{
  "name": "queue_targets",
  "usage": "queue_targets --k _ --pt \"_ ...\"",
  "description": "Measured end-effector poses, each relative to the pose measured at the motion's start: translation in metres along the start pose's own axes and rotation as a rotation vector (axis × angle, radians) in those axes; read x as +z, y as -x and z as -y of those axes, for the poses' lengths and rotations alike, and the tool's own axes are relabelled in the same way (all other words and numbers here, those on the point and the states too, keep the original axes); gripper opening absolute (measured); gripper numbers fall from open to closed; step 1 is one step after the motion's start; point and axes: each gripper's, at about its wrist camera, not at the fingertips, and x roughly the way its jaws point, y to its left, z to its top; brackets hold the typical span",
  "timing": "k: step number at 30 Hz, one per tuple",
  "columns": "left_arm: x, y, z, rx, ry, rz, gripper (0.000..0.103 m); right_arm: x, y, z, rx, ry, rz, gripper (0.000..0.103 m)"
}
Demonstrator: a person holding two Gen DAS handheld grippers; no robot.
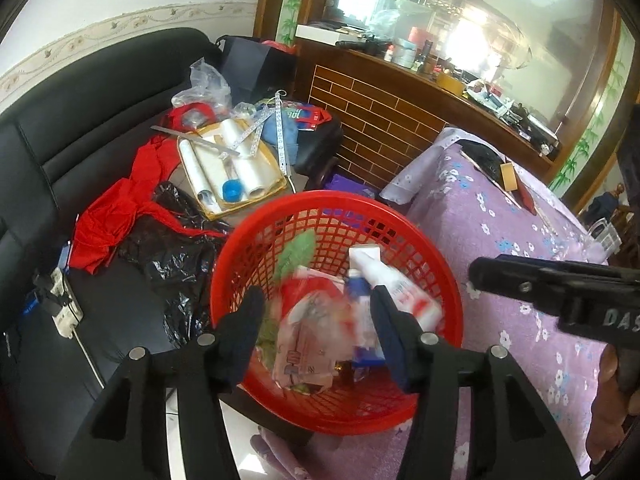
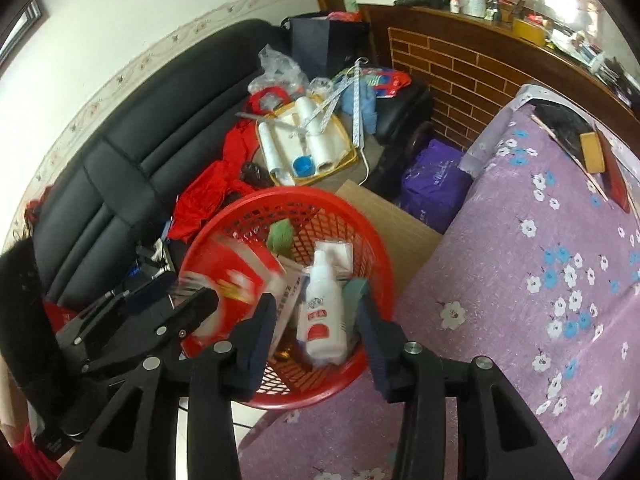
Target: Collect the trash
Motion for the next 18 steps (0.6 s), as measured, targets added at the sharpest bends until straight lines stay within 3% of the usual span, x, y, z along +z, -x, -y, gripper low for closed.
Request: queue_targets --k 2,3,6,8,11,18 --pt "-0.001 0.004 -0.001 0.013 0.008 0.012 0.058 -0.005 0.009 0.002 -0.018 -0.004 0.016 0.047" --pt "-0.002 0.007 -0.001 0.02 0.01 0.021 0.064 -0.007 0.013 0.002 -0.033 -0.002 0.023 0.049" --pt "-0.006 0.018 0.001 0.057 0.023 0.059 0.081 -0.016 0.027 0.004 -0.099 0.0 0.045 0.066" --pt "-0.011 0.03 0.008 0.103 0.011 0.096 0.089 -0.024 0.037 0.002 -0.147 0.017 0.064 0.069" --pt "-0.018 0.043 0.014 0.133 0.007 0.117 0.091 -0.042 0.052 -0.001 -0.226 0.066 0.091 0.073" --pt "-0.047 0.086 0.037 0.225 -0.056 0.147 0.093 -0.095 0.092 0.001 -0.312 0.158 0.135 0.082"
